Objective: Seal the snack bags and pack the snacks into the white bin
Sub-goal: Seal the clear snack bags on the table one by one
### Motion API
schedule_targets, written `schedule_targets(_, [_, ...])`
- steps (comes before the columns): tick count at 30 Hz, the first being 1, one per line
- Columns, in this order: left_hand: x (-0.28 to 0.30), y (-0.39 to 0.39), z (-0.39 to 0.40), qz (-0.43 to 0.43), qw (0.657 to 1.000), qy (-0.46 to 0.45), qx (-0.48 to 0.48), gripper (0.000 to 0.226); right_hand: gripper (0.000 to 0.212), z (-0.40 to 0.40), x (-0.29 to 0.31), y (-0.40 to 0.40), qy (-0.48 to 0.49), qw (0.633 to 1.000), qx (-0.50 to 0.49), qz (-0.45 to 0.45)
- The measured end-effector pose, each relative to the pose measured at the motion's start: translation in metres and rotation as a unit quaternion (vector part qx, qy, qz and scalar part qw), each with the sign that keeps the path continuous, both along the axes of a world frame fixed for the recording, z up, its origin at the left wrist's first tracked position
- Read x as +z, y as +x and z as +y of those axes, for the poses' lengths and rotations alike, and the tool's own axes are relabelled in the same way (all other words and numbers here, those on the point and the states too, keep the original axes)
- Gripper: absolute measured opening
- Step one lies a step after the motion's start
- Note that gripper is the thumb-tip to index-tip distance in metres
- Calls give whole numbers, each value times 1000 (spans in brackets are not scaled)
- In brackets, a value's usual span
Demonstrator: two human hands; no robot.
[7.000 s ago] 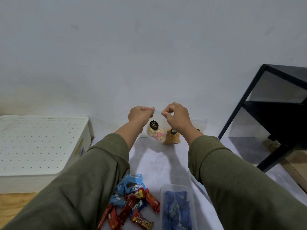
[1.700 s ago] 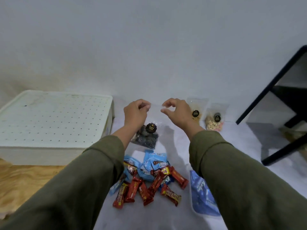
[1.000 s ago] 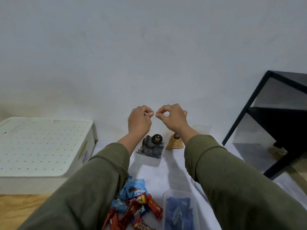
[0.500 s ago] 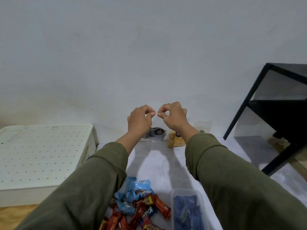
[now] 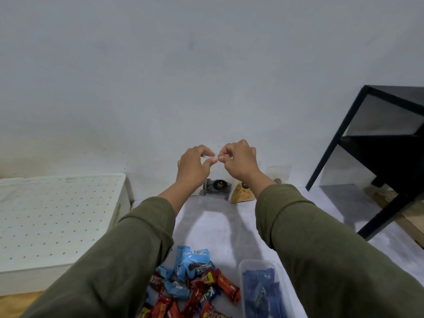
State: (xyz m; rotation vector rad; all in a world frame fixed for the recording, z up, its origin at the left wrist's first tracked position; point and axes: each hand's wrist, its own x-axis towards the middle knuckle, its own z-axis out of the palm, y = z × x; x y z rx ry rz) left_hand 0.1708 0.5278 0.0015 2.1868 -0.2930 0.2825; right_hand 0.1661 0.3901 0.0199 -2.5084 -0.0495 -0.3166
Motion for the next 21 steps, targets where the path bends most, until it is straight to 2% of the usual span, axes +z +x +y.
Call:
schedule_targets(4, [3, 3, 1, 11, 1000, -2, 27, 18, 8, 1, -2, -2, 56, 998, 12, -11])
schedule_targets(9, [1, 3, 0, 14, 998, -16, 57, 22, 11, -1, -2, -3, 52, 999, 4, -1])
schedule_targets(12, [0, 3, -2, 1, 999, 37, 40, 10, 15, 1, -2, -1, 39, 999, -7, 16])
schedule_targets(15, [2, 3, -4, -12, 994, 101, 37, 10, 15, 2, -3, 0, 46, 999, -5, 22])
schedule_targets(19, [6, 2, -2, 6, 994, 86, 66, 10, 3, -1, -2, -5, 79, 996, 27, 13])
schedule_targets(21, [7, 1, -2, 8, 994, 83, 73, 10, 8, -4, -1, -8, 64, 997, 31, -1])
